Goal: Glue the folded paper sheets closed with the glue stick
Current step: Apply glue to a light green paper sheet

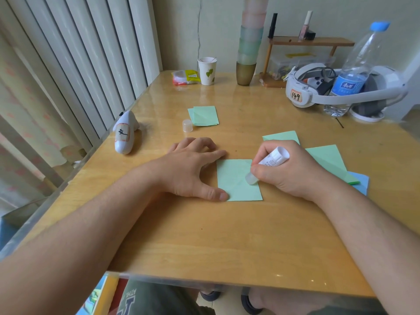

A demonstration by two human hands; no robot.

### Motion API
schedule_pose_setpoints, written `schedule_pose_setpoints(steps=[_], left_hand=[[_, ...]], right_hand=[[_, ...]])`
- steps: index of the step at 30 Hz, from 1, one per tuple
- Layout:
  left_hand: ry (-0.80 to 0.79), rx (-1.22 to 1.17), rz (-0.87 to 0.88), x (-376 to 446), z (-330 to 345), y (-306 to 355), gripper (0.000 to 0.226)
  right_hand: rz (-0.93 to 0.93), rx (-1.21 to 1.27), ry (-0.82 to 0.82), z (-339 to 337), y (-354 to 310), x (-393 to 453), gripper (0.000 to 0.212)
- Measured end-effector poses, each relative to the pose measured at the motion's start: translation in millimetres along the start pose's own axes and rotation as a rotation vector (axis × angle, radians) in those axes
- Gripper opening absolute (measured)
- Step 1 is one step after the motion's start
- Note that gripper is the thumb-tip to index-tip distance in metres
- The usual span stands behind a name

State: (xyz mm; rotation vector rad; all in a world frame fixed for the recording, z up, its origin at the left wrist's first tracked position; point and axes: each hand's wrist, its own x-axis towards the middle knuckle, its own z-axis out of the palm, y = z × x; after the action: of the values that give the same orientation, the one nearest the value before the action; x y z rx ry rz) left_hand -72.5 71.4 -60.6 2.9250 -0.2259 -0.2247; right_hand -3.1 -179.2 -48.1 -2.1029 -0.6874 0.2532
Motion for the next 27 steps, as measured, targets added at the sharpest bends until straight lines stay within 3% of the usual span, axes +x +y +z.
schedule_pose_setpoints(steps=[9, 15, 23, 27], left_hand=[[-0.002, -0.002, 0.009, 0.3, 0.3, -0.8, 0.118], [-0.008, 0.001, 0.01, -0.1, -0.7, -1.0, 0.119], [0.01, -0.023, -0.021, -0.4, 0.0, 1.5, 0.131], [0.002, -0.014, -0.015, 0.2, -0.4, 1.3, 0.126]], right_hand=[[-0.012, 0.004, -0.011, -5.3, 4.7, 1.6, 0.009], [-0.094, 0.373, 0.122, -6.2, 3.3, 8.7, 0.006], [-0.142, 0.171, -0.049, 19.7, -2.3, 5.8, 0.011], [-0.145, 0.147, -0.026, 19.8, -5.6, 6.4, 0.01]])
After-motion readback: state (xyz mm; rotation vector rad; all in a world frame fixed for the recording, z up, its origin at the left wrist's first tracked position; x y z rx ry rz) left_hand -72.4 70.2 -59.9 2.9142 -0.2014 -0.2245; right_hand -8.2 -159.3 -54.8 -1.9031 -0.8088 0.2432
